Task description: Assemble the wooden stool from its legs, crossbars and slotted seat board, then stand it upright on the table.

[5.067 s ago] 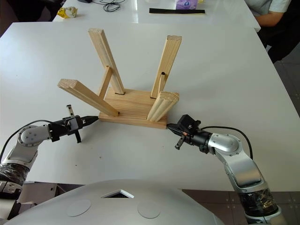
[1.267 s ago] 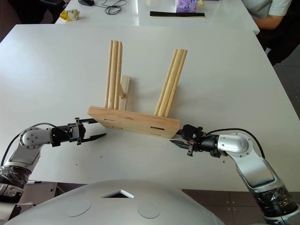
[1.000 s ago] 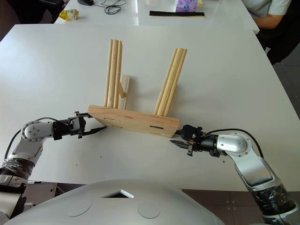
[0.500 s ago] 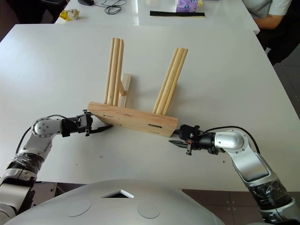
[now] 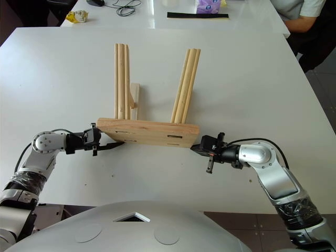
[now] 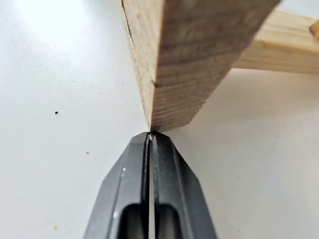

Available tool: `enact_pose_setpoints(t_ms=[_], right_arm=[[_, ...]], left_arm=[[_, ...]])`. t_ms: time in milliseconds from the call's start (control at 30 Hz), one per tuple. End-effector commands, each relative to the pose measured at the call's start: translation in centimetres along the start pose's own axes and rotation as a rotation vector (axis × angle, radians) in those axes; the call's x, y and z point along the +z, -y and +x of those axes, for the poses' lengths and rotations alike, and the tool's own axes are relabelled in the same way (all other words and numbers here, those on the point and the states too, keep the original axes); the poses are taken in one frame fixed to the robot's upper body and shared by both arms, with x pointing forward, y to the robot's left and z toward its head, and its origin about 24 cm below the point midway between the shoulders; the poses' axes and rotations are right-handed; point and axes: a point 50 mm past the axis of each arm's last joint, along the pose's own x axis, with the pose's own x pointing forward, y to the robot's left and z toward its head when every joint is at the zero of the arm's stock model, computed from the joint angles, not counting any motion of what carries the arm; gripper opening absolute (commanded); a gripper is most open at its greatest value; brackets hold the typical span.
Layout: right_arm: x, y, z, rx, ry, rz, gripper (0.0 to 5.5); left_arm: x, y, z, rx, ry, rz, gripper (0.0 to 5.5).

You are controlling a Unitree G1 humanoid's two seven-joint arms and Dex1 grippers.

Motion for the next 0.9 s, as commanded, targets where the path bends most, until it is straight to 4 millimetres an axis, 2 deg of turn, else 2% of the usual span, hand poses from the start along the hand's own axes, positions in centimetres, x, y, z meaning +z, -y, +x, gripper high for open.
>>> enact_pose_setpoints(t_ms=[33, 300, 433, 600, 700, 800, 900], right_arm=[[0.3, -0.3, 0.2, 0.026, 0.024, 0.019, 0.41], [-0.2, 0.4, -1.3, 0.112, -0.022, 0.036, 1.65], [-0.4, 2.1, -1.4, 0.063, 0.003, 0.086, 2.08], [-1.8, 5.0, -2.2, -0.058, -0.019, 0.123, 2.08], [-2.5, 5.8, -2.6, -0.095, -0.034, 0.130, 2.08], [-2.8, 5.4, -2.8, -0.083, -0.037, 0.131, 2.08], [-1.7, 3.6, -2.6, 0.022, 0.009, 0.133, 2.08]], left_arm=[[-0.1, 0.4, 0.6, -0.030, -0.007, -0.002, 1.91], [-0.2, 0.3, 0.5, -0.038, -0.017, 0.017, 1.58], [-0.1, 0.0, 0.4, -0.055, -0.021, 0.026, 1.43], [0.1, -0.9, 0.1, -0.092, -0.034, 0.050, 1.41], [0.4, -1.3, -0.4, -0.111, -0.037, 0.068, 1.41], [0.6, -1.5, -1.0, -0.139, -0.048, 0.091, 1.39], [0.8, -1.2, -1.4, -0.169, -0.042, 0.110, 1.37]])
